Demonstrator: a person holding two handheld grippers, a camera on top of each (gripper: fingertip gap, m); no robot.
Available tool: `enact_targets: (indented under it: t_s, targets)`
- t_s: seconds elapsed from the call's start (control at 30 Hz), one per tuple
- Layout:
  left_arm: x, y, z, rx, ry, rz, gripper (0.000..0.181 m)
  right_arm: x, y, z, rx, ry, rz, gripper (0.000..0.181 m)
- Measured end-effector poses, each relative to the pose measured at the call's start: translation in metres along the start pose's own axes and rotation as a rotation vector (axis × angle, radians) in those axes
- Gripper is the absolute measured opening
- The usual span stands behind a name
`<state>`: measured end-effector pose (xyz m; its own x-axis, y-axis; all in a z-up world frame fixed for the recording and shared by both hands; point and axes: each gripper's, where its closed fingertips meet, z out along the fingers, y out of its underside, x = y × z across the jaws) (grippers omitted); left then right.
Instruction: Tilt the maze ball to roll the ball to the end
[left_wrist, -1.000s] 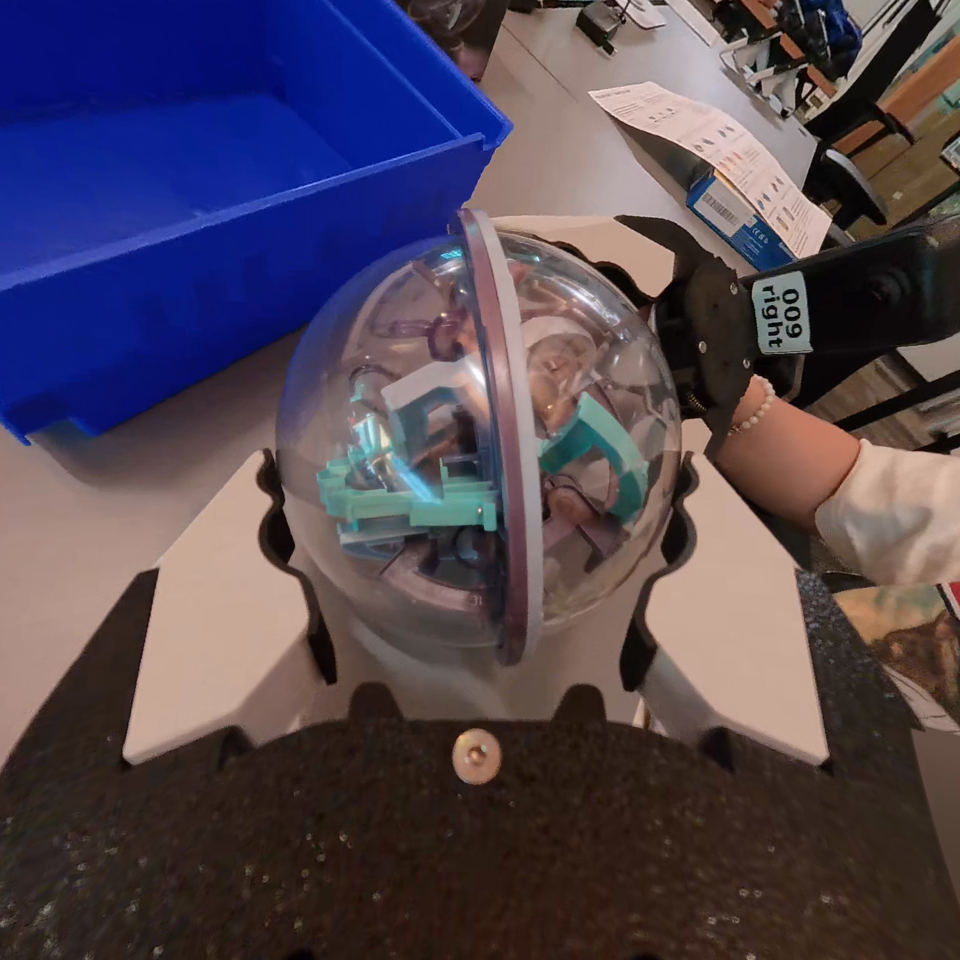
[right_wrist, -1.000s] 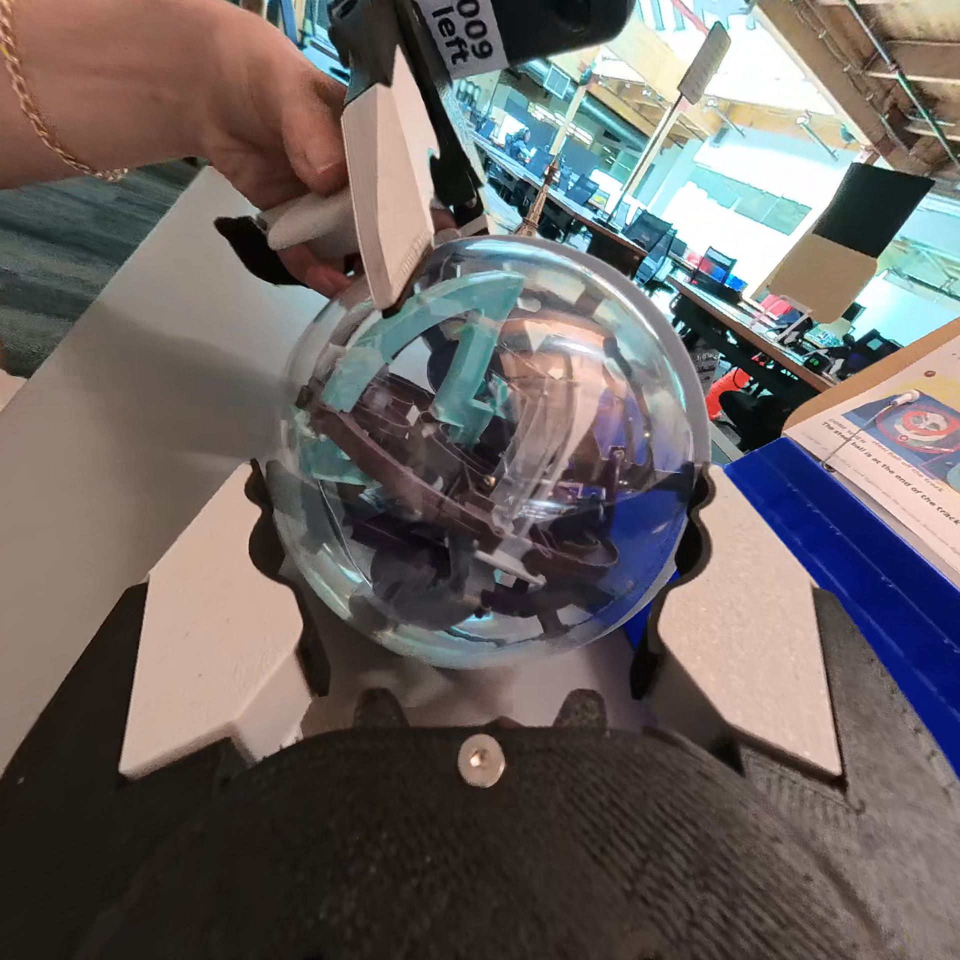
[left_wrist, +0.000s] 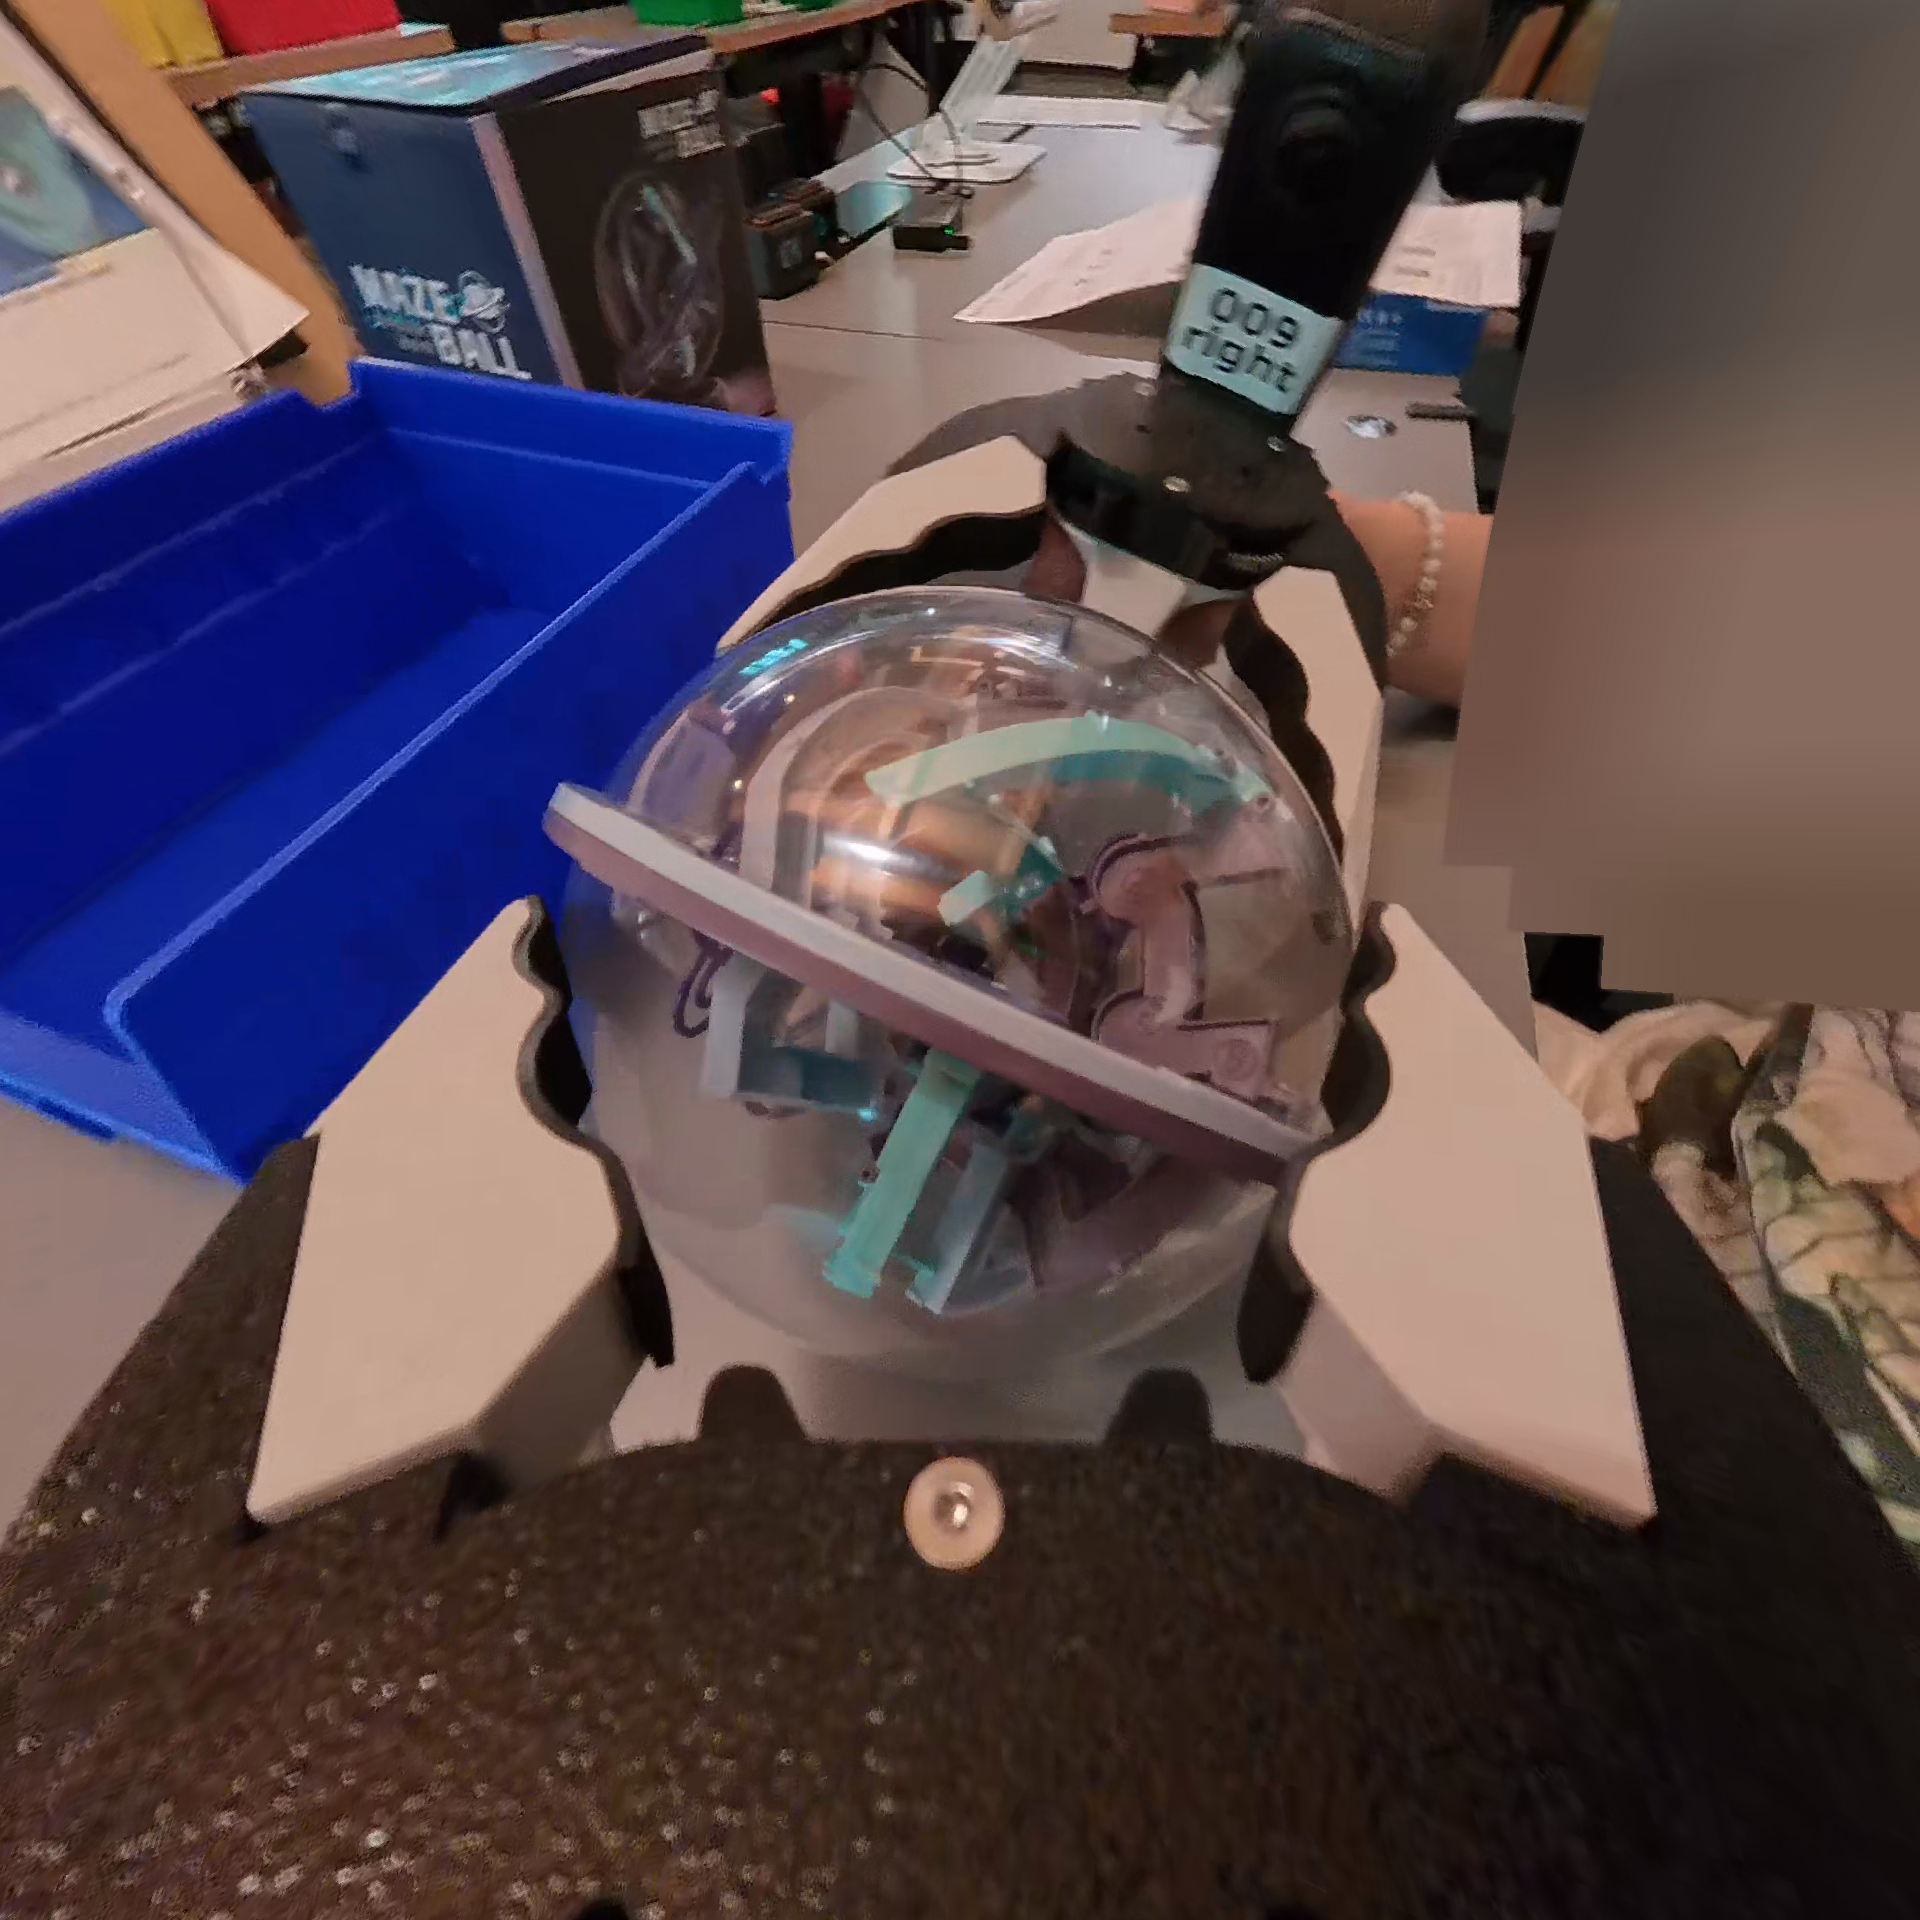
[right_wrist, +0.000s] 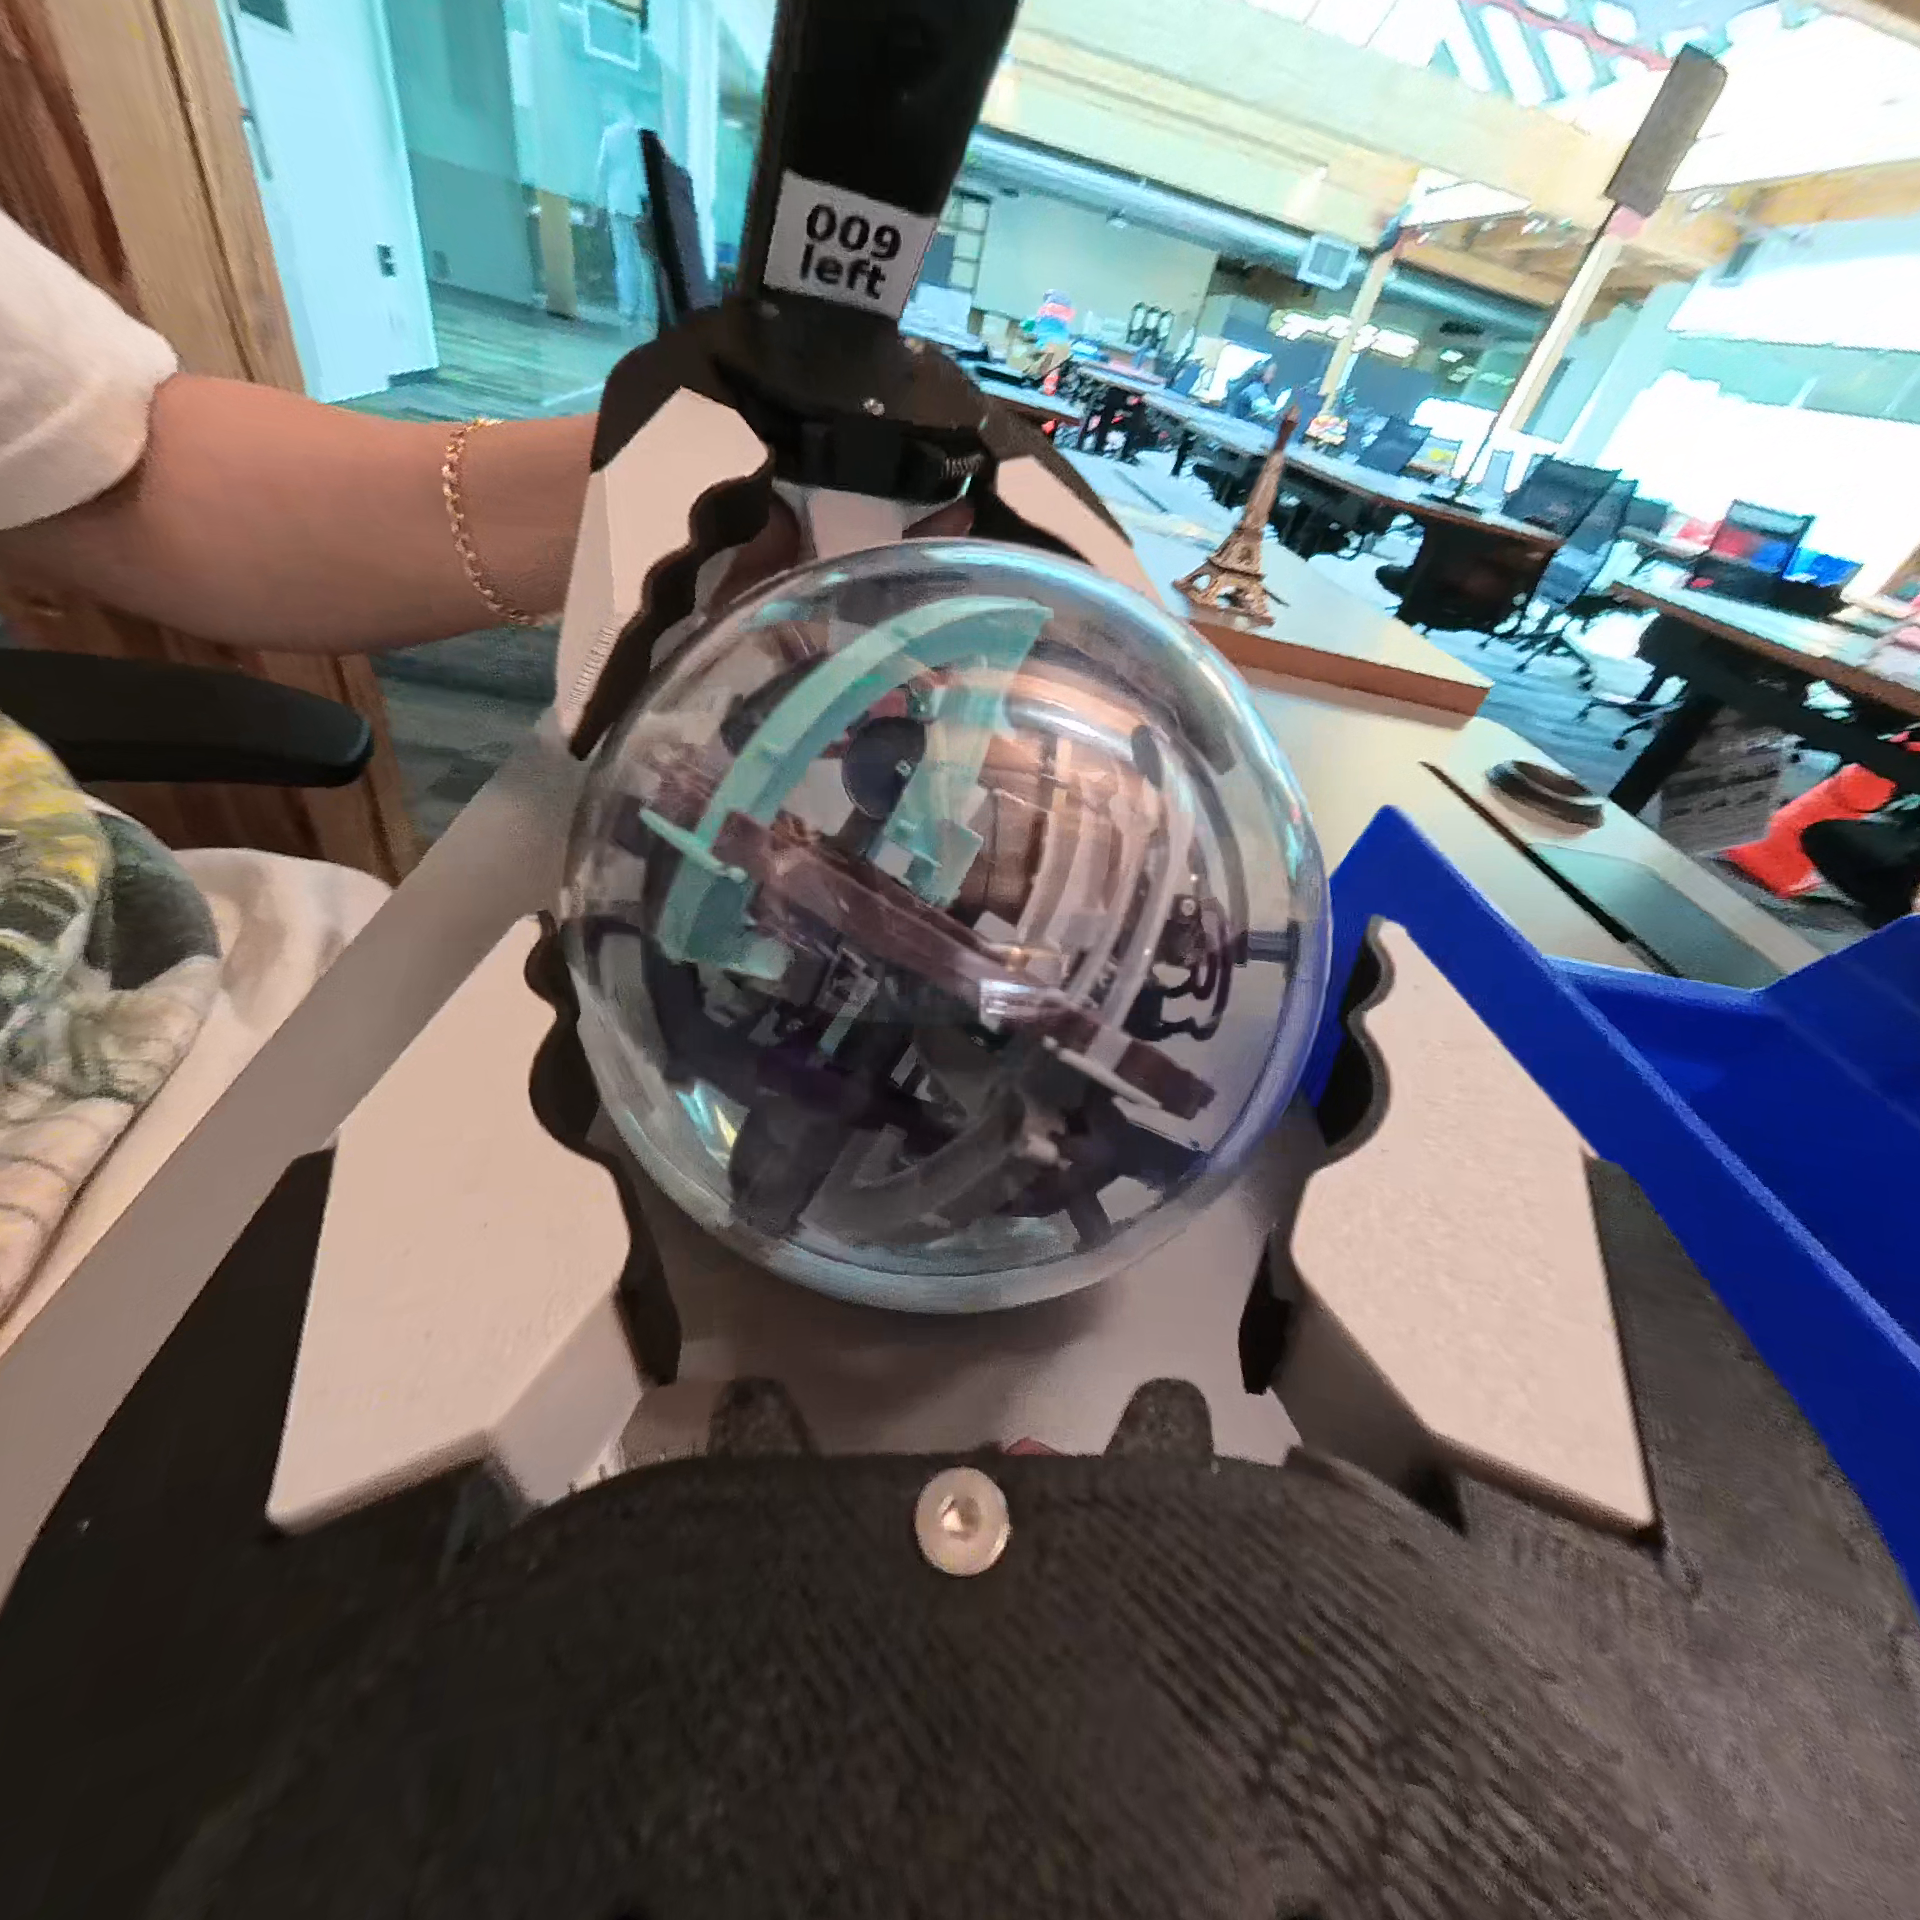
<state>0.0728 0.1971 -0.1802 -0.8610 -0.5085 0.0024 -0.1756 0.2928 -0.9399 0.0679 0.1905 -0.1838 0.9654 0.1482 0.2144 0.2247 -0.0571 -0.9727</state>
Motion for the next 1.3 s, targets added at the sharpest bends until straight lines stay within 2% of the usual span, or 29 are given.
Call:
enact_targets:
  t_s: [0.07,0.17,0.37,0.5,0.73,0.93,1.1,1.3]
  targets:
    - [-0.004,0.000,-0.001,0.008,-0.032,-0.058,0.142,-0.003,0.000,0.002,-0.007,0.029,-0.041,0.137]
    - [-0.004,0.001,0.000,0.008,-0.041,-0.171,0.142,-0.005,0.014,0.009,-0.104,0.049,-0.154,0.150]
    - [-0.004,0.002,-0.005,0.046,-0.043,-0.265,0.142,-0.009,0.011,0.014,-0.075,0.003,-0.091,0.151]
    - [-0.002,0.009,-0.006,0.032,-0.018,-0.216,0.147,-0.008,0.011,0.014,-0.096,-0.049,-0.014,0.151]
    - [-0.004,0.004,-0.009,0.057,-0.003,-0.151,0.150,-0.004,0.012,0.015,-0.123,-0.129,0.050,0.143]
    - [-0.006,0.006,-0.013,0.081,0.001,-0.208,0.149,-0.005,0.007,0.019,-0.076,-0.120,0.078,0.144]
    - [-0.002,0.011,-0.013,0.081,0.014,-0.300,0.148,-0.014,0.005,0.023,-0.095,-0.073,-0.011,0.155]
    - [0.002,0.012,-0.013,0.125,0.018,-0.381,0.146,-0.019,0.000,0.023,-0.100,-0.047,-0.083,0.157]
